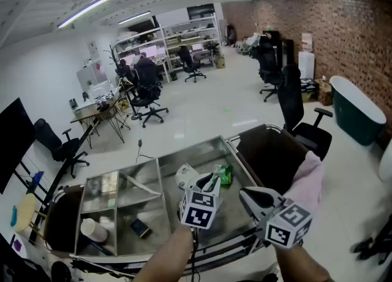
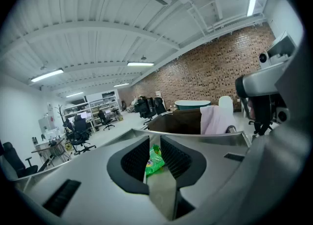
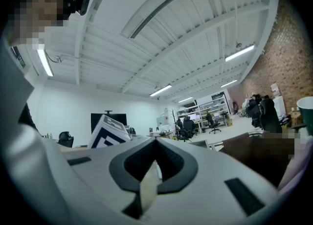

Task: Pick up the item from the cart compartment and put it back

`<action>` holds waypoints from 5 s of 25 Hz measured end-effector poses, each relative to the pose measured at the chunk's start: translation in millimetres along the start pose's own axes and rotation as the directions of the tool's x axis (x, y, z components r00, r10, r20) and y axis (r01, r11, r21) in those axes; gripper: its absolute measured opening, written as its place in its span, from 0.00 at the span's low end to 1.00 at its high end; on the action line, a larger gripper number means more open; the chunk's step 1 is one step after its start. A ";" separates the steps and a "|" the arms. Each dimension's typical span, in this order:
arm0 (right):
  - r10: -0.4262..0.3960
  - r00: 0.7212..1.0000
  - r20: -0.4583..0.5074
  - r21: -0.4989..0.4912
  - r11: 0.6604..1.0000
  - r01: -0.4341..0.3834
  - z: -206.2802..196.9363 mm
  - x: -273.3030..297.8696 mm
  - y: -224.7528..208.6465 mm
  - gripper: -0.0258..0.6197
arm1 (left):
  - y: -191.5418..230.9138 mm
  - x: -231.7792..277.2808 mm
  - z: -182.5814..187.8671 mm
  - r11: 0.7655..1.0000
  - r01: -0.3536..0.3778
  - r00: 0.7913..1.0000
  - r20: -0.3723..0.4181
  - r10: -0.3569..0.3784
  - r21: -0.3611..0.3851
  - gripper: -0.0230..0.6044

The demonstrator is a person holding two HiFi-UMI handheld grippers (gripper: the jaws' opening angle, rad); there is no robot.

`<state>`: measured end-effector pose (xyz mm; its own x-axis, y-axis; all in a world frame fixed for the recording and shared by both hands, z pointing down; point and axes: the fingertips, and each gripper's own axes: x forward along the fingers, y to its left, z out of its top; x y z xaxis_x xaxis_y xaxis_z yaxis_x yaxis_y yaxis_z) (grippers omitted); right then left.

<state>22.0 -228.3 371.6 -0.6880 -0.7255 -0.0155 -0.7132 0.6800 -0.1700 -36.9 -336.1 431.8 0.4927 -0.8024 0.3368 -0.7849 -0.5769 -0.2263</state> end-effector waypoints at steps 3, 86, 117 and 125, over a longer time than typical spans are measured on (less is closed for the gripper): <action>-0.003 1.000 0.008 0.005 1.000 0.003 4.2 2.7 -5.6 0.06 | 1.3 22.6 -9.4 1.000 0.014 0.999 -0.050 -0.015 -0.013 0.15; 0.016 1.000 0.010 0.028 0.999 -0.016 6.3 6.0 -12.2 0.06 | 39.5 32.8 33.7 0.988 -0.011 1.000 0.005 0.012 -0.155 0.23; 0.058 0.998 -0.027 0.024 0.998 -0.058 -14.8 14.2 15.5 0.06 | 5.4 -188.7 9.5 0.968 -0.075 0.954 0.267 0.139 -0.238 0.23; 0.059 0.998 -0.027 0.020 0.998 -0.059 -12.8 15.8 18.9 0.06 | 8.1 -184.8 5.0 0.969 -0.072 0.956 0.259 0.135 -0.238 0.23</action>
<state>-4.1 -225.5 380.7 -0.7326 -0.6806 0.0012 -0.6686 0.7193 -0.1889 -132.4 -193.3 363.1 0.4628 -0.8848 0.0550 -0.8851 -0.4646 -0.0262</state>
